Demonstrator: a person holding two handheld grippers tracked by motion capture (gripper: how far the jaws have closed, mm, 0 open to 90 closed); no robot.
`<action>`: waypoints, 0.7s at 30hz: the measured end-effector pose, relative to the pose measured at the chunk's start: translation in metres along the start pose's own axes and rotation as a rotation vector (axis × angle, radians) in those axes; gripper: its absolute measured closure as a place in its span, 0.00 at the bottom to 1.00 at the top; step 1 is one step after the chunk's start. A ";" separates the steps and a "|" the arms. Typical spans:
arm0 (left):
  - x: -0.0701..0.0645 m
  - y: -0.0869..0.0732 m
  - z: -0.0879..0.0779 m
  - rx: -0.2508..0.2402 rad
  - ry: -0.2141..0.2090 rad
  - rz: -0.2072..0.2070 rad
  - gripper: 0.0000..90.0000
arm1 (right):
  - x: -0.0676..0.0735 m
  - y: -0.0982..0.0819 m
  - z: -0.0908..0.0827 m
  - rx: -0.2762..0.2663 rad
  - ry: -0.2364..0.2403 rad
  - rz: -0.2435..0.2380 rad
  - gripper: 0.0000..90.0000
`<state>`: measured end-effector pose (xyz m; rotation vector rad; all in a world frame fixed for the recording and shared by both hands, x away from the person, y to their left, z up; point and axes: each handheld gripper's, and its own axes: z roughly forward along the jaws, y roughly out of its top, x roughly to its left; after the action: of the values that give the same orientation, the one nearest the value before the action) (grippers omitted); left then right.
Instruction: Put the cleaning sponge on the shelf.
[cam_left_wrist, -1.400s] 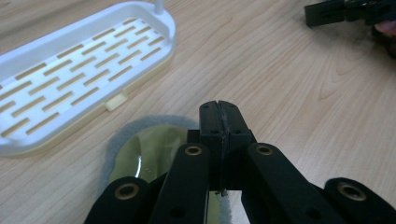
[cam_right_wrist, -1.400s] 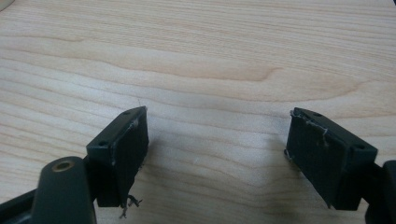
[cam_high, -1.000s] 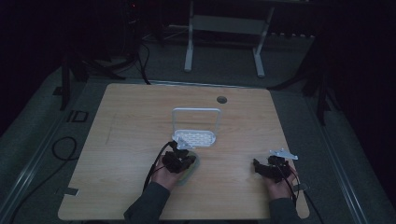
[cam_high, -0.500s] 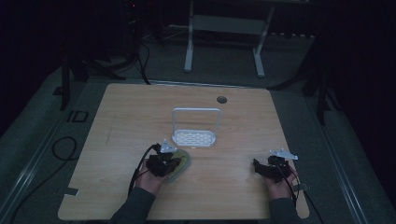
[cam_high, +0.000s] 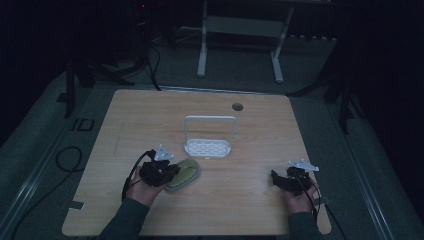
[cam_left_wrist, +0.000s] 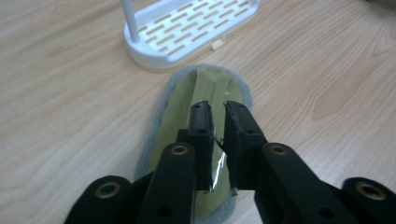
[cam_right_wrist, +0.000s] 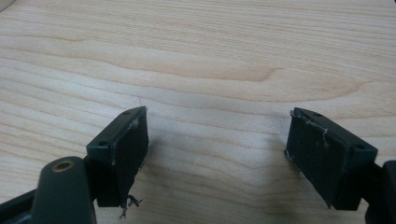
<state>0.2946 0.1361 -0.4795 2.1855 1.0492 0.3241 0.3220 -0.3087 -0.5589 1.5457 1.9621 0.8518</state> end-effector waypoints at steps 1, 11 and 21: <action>0.000 0.003 0.001 0.012 -0.009 0.011 0.86 | 0.000 0.000 0.000 0.000 0.000 0.000 0.23; 0.007 0.025 0.003 0.092 -0.015 0.083 0.72 | 0.000 0.000 0.000 0.001 0.000 0.001 0.23; 0.013 0.041 0.006 0.165 -0.032 0.106 0.67 | 0.000 0.000 0.000 0.001 0.000 0.001 0.23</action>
<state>0.3301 0.1249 -0.4571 2.3915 0.9743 0.2570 0.3220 -0.3087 -0.5588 1.5469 1.9625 0.8516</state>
